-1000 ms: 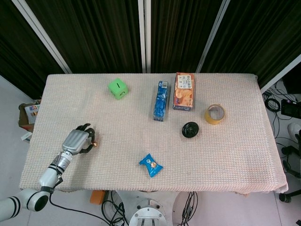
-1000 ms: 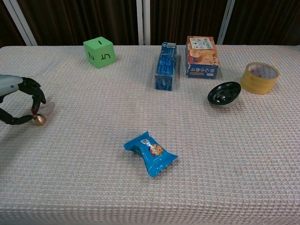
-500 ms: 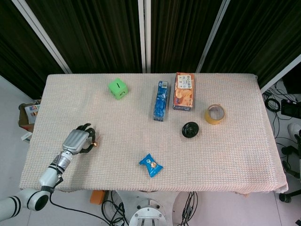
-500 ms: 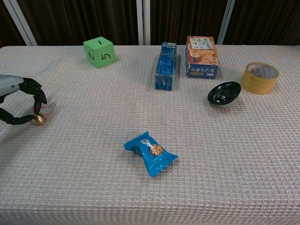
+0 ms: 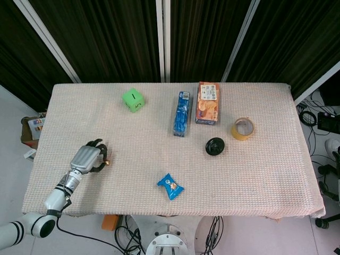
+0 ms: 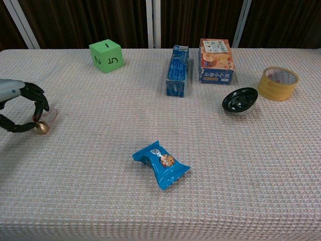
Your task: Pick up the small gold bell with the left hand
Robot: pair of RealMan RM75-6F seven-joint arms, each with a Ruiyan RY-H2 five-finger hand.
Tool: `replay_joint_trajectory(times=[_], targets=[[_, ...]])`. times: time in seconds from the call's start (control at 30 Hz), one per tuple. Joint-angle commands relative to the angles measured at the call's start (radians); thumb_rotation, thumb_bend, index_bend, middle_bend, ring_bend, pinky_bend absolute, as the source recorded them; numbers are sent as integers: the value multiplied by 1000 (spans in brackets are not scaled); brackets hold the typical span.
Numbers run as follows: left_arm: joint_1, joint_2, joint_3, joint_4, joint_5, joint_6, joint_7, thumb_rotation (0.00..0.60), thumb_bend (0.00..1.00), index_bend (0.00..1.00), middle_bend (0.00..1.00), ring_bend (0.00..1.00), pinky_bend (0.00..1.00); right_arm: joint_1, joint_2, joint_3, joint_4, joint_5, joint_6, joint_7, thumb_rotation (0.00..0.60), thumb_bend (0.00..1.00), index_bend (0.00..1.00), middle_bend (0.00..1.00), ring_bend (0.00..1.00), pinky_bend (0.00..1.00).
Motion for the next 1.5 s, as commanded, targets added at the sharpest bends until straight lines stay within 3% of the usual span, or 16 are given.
replay_joint_trajectory(times=[0.03, 0.3, 0.47, 0.57, 0.6, 0.7, 0.8, 0.83, 0.93, 1.0, 1.07, 1.13, 1.2, 1.33, 1.43, 1.5], targets=[[0, 2, -3, -5, -1, 3, -1, 600, 417, 603, 315, 116, 198, 0, 1, 0, -1, 0, 0, -1, 600, 187, 0, 0, 0, 0], [5, 23, -12, -36, 0, 22, -9, 600, 434, 632, 326, 118, 199, 1, 1, 0, -4, -2, 1, -2, 600, 187, 0, 0, 0, 0], [30, 52, -61, -81, -16, 104, -54, 600, 432, 636, 346, 142, 209, 1, 3, 0, -7, -3, 2, 1, 600, 188, 0, 0, 0, 0], [36, 38, -44, -17, 0, 200, 285, 600, 431, 645, 351, 150, 212, 0, 4, 0, -8, -3, 4, 0, 600, 188, 0, 0, 0, 0], [41, 38, -42, -66, -33, 181, 301, 600, 431, 653, 351, 150, 212, 0, 4, 1, -7, -2, 4, 0, 600, 188, 0, 0, 0, 0], [25, 101, -36, -215, -106, 33, 174, 600, 433, 664, 351, 150, 212, 1, 1, 1, -6, -1, 1, 1, 600, 187, 0, 0, 0, 0], [5, 136, -41, -254, -123, -63, 36, 600, 435, 666, 348, 152, 213, 1, -1, -1, -8, -5, 3, 0, 600, 188, 0, 0, 0, 0], [5, 130, -47, -228, -132, -53, 42, 600, 438, 670, 348, 155, 213, 0, -1, -2, -8, -6, 4, -1, 600, 188, 0, 0, 0, 0], [11, 85, -25, -151, -140, 25, 238, 600, 445, 686, 348, 163, 212, -4, 2, -1, -7, -3, 10, 1, 600, 187, 0, 0, 0, 0], [11, 109, -37, -226, -199, -35, 160, 600, 444, 684, 345, 165, 212, -5, 3, 2, -2, 5, 7, 5, 600, 187, 0, 0, 0, 0], [0, 137, -32, -250, -183, -64, 143, 600, 444, 686, 339, 167, 212, -4, 3, 4, 1, 10, 0, 8, 600, 187, 0, 0, 0, 0], [-9, 175, -43, -305, -206, -132, 42, 600, 444, 694, 339, 169, 214, -1, 1, 2, 1, 8, -5, 8, 600, 187, 0, 0, 0, 0], [-24, 197, -38, -279, -188, -127, 93, 600, 445, 706, 339, 172, 217, 1, -2, -1, 0, 2, -5, 3, 600, 187, 0, 0, 0, 0], [-26, 216, -67, -318, -334, -52, 214, 600, 445, 713, 342, 173, 218, 0, -3, 0, -2, 1, 0, -1, 600, 187, 0, 0, 0, 0], [-36, 254, -51, -395, -304, -77, 217, 600, 445, 723, 343, 173, 217, 0, -3, 3, 5, 13, -9, 4, 600, 188, 0, 0, 0, 0], [-29, 244, -45, -380, -284, -12, 276, 600, 445, 725, 339, 173, 217, 3, -6, 4, 7, 16, -16, 4, 600, 188, 0, 0, 0, 0]])
